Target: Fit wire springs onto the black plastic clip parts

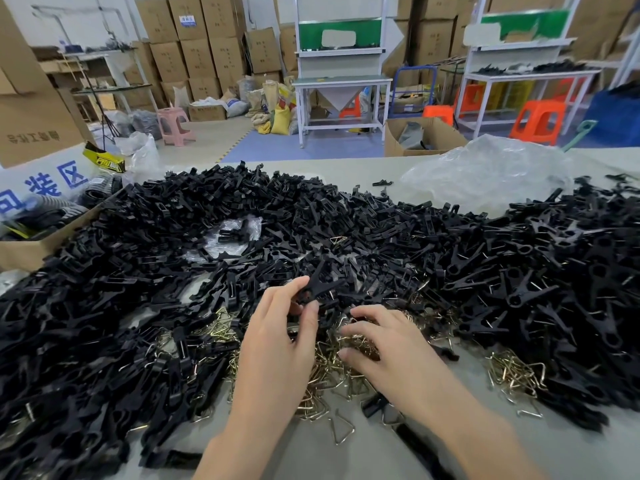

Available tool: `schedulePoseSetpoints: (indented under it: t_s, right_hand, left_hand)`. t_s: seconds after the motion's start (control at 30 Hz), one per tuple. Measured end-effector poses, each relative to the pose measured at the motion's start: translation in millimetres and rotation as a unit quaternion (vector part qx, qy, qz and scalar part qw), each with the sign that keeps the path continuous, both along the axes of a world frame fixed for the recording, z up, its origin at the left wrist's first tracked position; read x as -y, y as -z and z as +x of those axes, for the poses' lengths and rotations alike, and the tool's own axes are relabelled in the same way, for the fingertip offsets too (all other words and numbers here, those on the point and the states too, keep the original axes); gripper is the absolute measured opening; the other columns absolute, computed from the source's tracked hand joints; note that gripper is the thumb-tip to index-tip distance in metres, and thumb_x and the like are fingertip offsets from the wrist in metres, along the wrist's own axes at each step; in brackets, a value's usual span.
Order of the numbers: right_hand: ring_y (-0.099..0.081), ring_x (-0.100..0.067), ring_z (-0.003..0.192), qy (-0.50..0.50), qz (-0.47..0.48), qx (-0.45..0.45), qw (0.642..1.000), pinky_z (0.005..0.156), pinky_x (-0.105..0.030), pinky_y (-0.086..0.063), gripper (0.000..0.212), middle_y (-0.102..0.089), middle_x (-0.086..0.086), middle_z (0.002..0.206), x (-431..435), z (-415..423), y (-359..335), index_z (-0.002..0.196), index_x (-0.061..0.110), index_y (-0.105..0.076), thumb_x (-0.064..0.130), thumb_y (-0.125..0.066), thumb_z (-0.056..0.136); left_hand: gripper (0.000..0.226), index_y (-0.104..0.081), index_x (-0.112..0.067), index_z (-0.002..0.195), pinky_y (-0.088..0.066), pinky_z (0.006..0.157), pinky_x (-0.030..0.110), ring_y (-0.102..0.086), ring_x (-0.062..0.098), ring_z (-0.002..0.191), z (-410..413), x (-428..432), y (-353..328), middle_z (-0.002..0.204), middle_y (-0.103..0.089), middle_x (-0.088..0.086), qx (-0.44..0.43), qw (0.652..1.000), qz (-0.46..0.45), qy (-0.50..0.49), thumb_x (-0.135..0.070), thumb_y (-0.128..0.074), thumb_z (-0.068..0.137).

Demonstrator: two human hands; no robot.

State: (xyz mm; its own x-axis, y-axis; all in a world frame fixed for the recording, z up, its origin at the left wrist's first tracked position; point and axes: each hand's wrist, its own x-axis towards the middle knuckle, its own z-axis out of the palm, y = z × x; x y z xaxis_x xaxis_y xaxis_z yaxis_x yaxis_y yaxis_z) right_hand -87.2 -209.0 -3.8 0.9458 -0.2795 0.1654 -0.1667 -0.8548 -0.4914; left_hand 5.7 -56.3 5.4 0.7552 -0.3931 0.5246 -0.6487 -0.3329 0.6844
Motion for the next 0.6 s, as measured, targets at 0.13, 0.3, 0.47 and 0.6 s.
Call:
schedulePoseSetpoints:
  t_s: [0.13,0.3,0.47,0.6]
  right_hand:
    - [-0.04,0.001,0.109,-0.007,-0.001,0.038,0.999,0.1,-0.016,-0.03,0.012,-0.054,0.027,0.118,0.8,-2.2,-3.2,0.106,0.039,-0.07,0.041,-0.062,0.097]
    - [-0.045,0.008,0.114,0.006,0.095,0.078,0.992,0.097,-0.005,-0.029,0.018,-0.061,0.03,0.106,4.3,-2.7,-10.4,0.112,0.042,-0.07,0.032,-0.061,0.099]
    - [-0.044,0.005,0.112,0.021,0.05,0.045,0.997,0.092,-0.004,-0.03,0.019,-0.052,0.026,0.111,9.5,-5.2,-4.6,0.116,0.037,-0.069,0.038,-0.059,0.1]
    - [-0.044,0.003,0.107,0.019,0.02,0.05,0.998,0.093,-0.003,-0.029,0.013,-0.053,0.025,0.104,11.4,-6.0,-5.1,0.103,0.034,-0.07,0.039,-0.059,0.099]
  left_hand:
    - [0.041,-0.053,-0.034,0.132,-0.054,0.075,0.027,-0.056,0.0,0.101,-0.8,0.3,-0.6,0.11,-0.051,-0.029,0.001,1.0,0.005,0.001,-0.051,-0.044,0.096]
    - [0.041,-0.053,-0.033,0.132,-0.054,0.075,0.029,-0.055,-0.003,0.102,-0.5,1.2,0.1,0.111,-0.05,-0.031,0.001,1.0,0.008,0.003,-0.05,-0.044,0.096]
    - [0.04,-0.053,-0.033,0.131,-0.053,0.074,0.027,-0.055,-0.004,0.1,-0.4,0.8,0.3,0.111,-0.051,-0.031,0.004,1.0,0.006,0.002,-0.05,-0.044,0.096]
    - [0.04,-0.052,-0.034,0.131,-0.052,0.073,0.025,-0.057,-0.001,0.101,-0.7,0.6,0.1,0.109,-0.051,-0.029,0.005,1.0,0.01,0.003,-0.051,-0.044,0.096]
